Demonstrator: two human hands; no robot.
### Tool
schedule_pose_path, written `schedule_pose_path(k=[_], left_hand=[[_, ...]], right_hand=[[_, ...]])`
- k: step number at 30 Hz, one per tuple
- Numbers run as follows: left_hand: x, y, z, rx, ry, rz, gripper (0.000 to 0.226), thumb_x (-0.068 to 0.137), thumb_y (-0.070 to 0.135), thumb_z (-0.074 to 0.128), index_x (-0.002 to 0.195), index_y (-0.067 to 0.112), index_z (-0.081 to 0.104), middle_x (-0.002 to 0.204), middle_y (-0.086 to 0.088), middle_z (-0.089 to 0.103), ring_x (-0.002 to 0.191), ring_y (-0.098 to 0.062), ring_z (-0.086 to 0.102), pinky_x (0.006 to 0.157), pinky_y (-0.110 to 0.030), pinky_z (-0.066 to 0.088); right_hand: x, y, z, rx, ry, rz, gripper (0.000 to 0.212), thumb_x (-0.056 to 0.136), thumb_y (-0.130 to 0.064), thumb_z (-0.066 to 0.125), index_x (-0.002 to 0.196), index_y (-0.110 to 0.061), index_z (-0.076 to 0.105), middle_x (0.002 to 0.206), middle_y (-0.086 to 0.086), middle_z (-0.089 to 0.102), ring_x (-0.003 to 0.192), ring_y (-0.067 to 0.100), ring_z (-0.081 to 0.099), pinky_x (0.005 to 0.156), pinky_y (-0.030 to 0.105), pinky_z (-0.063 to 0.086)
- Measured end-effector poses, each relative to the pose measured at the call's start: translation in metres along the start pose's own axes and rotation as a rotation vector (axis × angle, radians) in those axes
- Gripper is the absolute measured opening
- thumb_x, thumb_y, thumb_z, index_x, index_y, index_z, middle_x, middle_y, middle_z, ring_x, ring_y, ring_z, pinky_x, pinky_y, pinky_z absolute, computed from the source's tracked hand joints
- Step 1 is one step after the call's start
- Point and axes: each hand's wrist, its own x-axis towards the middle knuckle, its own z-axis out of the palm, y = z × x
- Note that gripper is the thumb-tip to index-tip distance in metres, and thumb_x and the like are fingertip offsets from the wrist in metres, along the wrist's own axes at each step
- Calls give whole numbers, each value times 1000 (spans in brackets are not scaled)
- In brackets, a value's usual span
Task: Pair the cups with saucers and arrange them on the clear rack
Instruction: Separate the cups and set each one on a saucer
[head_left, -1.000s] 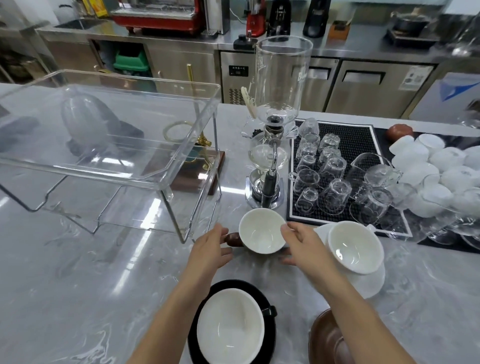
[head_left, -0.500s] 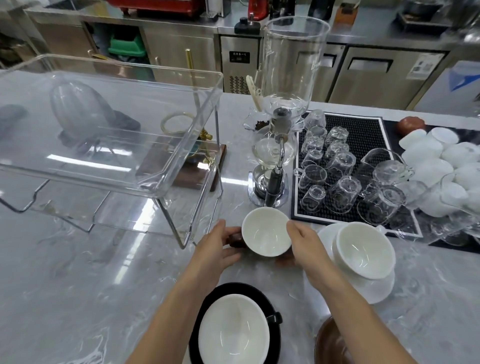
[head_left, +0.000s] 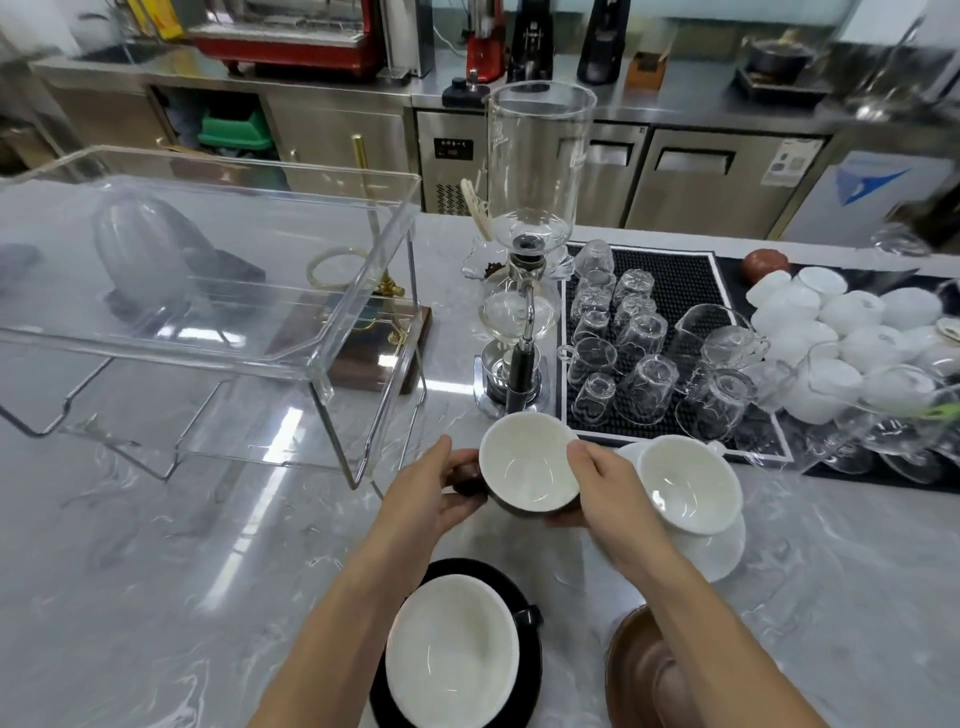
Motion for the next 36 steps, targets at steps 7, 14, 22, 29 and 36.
schedule_pose_path(k=[7,14,22,29,36], left_hand=[[-31,-1,14,-23,-72,54,46,108,33,43,93,10,80,105,-18,71,97,-31,78,84,-32,63],[-56,-12,32,16,-106,70,45,107,29,44,94,6,80,95,-14,72,93,-30,78,97,-43,58],[-85,-39,60,124,-171,113,22,97,11,60,98,4,80,90,-8,70,101,-39,74,99,-42,59],[-107,-79,77,149,-181,136,16,95,13,67,104,9,79,100,-11,81,97,-22,78,88,-31,63],[-123,-117,85,211,-92,143,14,92,10,70,98,17,80,96,-9,82,92,-21,78,85,-35,64]], right_hand=[[-31,-10,-23,28,25,-38,29,104,-29,45,89,-21,69,92,14,69,55,15,69,56,37,63],[-63,-6,-50,95,37,-31,28,104,-28,49,96,-12,70,84,12,67,52,15,66,56,36,63],[-94,7,-90,93,46,-34,26,103,-28,49,102,-16,72,105,28,65,69,28,63,59,40,63],[-114,35,-128,46,47,-15,37,104,-35,45,100,-9,71,108,30,65,80,29,68,68,34,57],[-129,58,-144,105,-17,60,30,104,-31,46,102,-17,72,110,27,65,78,28,66,61,44,64]])
